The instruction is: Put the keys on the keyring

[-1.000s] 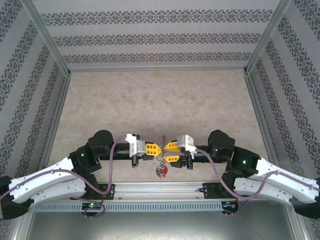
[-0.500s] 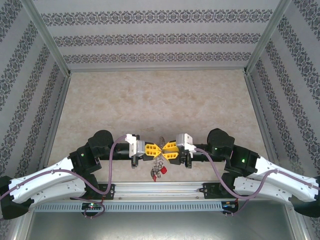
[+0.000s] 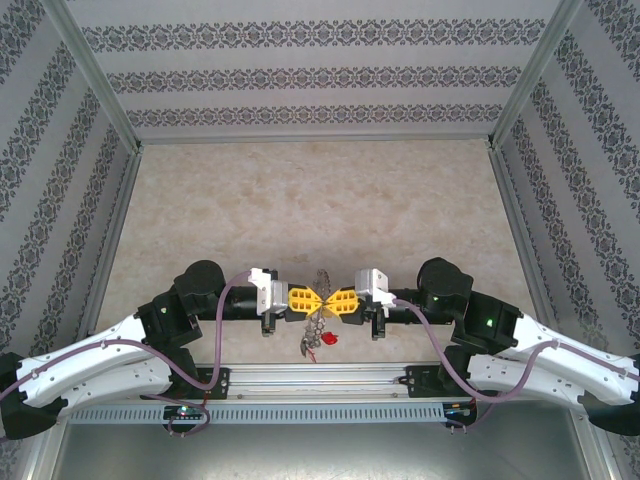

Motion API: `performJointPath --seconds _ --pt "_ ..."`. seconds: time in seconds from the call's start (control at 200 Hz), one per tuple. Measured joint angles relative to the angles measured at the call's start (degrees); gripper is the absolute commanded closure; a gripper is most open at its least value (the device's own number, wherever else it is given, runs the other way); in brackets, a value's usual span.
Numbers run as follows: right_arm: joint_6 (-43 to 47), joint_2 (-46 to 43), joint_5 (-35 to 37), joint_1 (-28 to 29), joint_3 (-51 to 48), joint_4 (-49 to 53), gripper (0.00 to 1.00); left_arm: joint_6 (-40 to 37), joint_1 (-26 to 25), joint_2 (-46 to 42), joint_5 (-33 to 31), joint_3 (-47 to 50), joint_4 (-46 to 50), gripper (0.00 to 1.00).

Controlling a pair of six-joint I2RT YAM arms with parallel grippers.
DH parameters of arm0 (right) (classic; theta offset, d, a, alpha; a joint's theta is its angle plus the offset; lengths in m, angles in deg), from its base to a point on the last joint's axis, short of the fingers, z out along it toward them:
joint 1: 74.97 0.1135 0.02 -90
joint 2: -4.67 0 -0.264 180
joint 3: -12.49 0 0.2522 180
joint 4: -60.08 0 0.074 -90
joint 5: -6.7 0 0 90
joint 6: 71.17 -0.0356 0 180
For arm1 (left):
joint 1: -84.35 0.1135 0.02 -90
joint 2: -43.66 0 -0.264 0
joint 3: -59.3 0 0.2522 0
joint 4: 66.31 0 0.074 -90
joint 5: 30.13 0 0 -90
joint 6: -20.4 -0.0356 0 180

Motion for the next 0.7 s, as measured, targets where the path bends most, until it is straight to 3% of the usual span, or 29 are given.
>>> performJointPath --seconds 0.24,0.385,0.44,0.699 --pt "0.1 -1.1 0.9 0.0 0.0 0.8 1.00 0.0 0.0 1.6 0.0 -1.2 0.1 1.00" --pt "0.1 -1.7 1.4 0.0 0.0 1.5 1.00 -0.1 0.0 2.3 -0.4 -1.9 0.7 0.73" --pt "0.1 -2.0 1.4 0.0 0.0 1.9 1.00 -0.2 0.0 2.3 -1.4 -2.3 1.6 0.69" --pt "0.1 -1.6 5.9 0.3 0.5 5.4 1.00 -3.9 0.0 3.4 -8.2 -11.3 16.1 0.70"
